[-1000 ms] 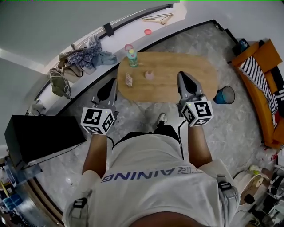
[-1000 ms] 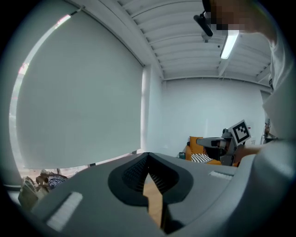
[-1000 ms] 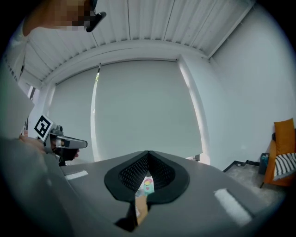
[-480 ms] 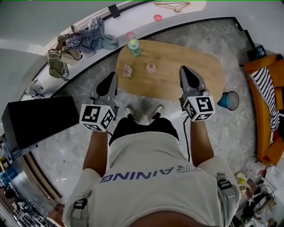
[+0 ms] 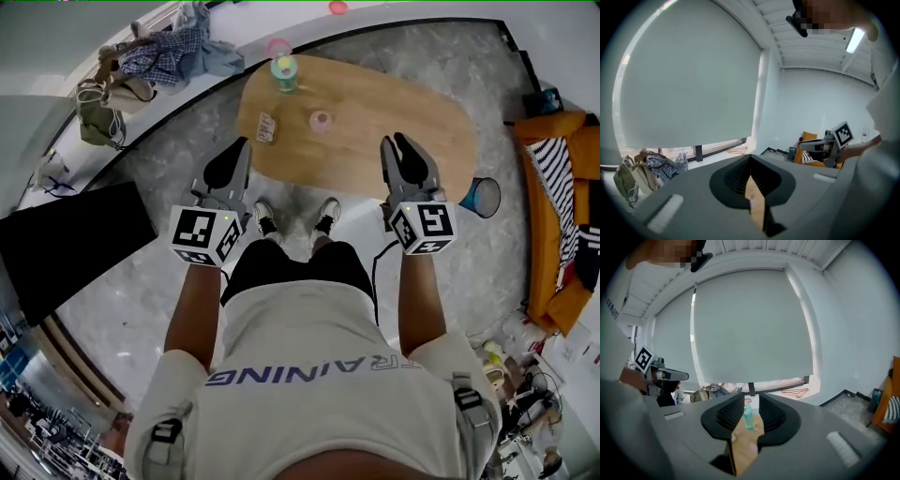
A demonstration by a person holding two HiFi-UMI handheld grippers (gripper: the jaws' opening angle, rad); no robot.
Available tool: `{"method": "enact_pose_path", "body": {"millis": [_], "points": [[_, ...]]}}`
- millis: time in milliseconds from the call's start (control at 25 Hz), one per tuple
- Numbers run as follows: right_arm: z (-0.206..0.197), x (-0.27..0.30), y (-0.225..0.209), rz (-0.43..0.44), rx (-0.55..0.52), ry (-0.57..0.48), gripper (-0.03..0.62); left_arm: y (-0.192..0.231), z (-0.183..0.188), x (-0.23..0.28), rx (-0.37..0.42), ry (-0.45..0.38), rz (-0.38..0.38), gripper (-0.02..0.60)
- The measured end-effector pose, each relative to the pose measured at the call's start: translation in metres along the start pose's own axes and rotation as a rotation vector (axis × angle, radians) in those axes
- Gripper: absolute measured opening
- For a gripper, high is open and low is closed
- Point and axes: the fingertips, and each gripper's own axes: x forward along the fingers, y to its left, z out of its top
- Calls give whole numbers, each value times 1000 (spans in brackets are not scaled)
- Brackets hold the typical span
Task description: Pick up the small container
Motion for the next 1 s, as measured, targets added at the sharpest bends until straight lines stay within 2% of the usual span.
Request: {"method": "enact_pose_path", "body": {"millis": [320, 360, 520, 680, 1000], "points": [[-23, 12, 5, 16, -53, 78, 434, 2, -14, 3, -24, 21, -3, 0], [-24, 12, 6, 20, -56, 83, 461, 2, -14, 3, -28, 20, -2, 0], [-32, 16, 7, 50, -41, 92, 513, -2, -15, 5, -30, 20, -6, 0], [-62, 30, 0, 82, -39, 122, 531, -5, -31, 12, -44, 40, 6, 0], [-189, 105, 3, 134, -63, 280, 535, 7, -107, 37, -84, 113, 37, 0]]}}
